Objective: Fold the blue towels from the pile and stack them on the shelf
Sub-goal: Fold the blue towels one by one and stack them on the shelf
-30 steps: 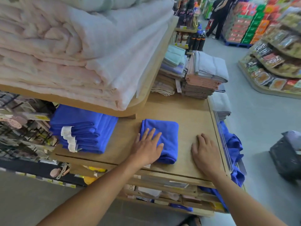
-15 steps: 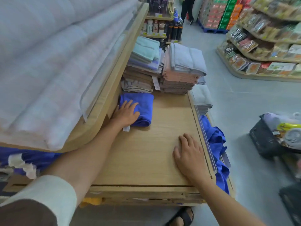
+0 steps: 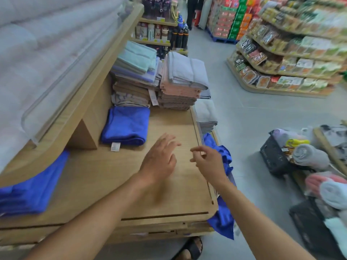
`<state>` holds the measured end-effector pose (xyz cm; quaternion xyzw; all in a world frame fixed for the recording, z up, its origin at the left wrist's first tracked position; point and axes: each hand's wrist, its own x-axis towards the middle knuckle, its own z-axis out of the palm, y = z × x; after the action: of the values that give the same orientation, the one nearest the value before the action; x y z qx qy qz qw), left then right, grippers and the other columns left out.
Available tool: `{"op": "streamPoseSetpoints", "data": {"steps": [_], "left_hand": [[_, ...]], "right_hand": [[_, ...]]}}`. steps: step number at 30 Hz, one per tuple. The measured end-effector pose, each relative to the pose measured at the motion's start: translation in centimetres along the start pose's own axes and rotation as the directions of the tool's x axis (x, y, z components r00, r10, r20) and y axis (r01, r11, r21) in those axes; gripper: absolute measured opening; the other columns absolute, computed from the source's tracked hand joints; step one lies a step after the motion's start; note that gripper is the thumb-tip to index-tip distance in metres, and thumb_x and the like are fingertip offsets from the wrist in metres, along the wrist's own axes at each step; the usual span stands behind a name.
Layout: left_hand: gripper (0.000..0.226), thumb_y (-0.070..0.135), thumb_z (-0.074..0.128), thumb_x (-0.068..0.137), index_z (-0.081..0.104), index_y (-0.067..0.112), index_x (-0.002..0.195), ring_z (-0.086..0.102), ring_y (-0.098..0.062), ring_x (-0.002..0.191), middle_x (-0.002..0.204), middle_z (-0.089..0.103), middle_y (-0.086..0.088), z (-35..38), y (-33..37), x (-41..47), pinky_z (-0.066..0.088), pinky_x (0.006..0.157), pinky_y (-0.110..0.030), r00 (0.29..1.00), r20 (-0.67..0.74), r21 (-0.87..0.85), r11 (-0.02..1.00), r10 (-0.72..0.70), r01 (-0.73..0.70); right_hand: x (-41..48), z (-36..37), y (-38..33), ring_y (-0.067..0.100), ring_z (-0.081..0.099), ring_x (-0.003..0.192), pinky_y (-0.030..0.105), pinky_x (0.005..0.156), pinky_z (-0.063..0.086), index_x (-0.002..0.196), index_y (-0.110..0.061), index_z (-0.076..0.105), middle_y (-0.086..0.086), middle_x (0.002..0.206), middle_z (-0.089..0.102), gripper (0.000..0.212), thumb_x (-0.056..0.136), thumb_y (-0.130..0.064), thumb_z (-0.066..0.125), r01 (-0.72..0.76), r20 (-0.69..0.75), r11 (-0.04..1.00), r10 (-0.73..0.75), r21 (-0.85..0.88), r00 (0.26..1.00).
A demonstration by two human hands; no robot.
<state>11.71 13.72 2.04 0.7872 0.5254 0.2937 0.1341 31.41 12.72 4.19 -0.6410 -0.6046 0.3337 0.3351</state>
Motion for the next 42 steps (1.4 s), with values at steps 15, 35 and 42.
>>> {"op": "streamPoseSetpoints", "data": {"steps": [15, 35, 42], "left_hand": [[0.051, 0.051, 0.039, 0.093, 0.047, 0.036, 0.141, 0.025, -0.012, 0.151, 0.159, 0.038, 0.01, 5.6, 0.9, -2.3, 0.009, 0.125, -0.031, 0.98, 0.183, 0.29, 0.957, -0.077, 0.021], [0.048, 0.052, 0.08, 0.077, 0.056, 0.047, 0.118, 0.066, 0.004, 0.1, 0.11, 0.069, 0.026, 1.9, 13.0, 2.7, 0.055, 0.081, -0.023, 0.969, 0.166, -0.778, 0.579, -0.184, 0.243], [0.032, 0.013, 0.054, 0.078, 0.075, 0.02, 0.101, 0.071, -0.018, 0.094, 0.098, 0.076, -0.005, -5.7, 8.4, 2.9, 0.057, 0.08, -0.033, 0.874, 0.107, -0.967, 0.154, -0.474, 0.203]], "right_hand": [[6.3, -5.4, 13.4, 0.027, 0.056, 0.066, 0.033, 0.055, 0.039, 0.073, -0.018, 0.058, -0.001, 0.063, 0.059, 0.026, 0.097, -0.027, 0.061, -0.335, -0.065, 0.904, 0.33, -0.265, 0.942], [1.9, -11.3, -11.0, 0.029, 0.07, 0.09, 0.036, 0.083, 0.058, 0.108, 0.003, 0.071, 0.021, 0.098, 0.073, 0.035, 0.106, -0.013, 0.04, -0.129, 0.169, 0.596, -0.011, 0.792, 0.986], [1.5, -10.7, -13.3, 0.018, 0.073, 0.092, 0.029, 0.075, 0.059, 0.108, -0.019, 0.075, 0.002, 0.109, 0.075, 0.022, 0.102, -0.019, 0.054, 0.002, 0.245, 0.733, -0.23, 0.68, 0.942]]}}
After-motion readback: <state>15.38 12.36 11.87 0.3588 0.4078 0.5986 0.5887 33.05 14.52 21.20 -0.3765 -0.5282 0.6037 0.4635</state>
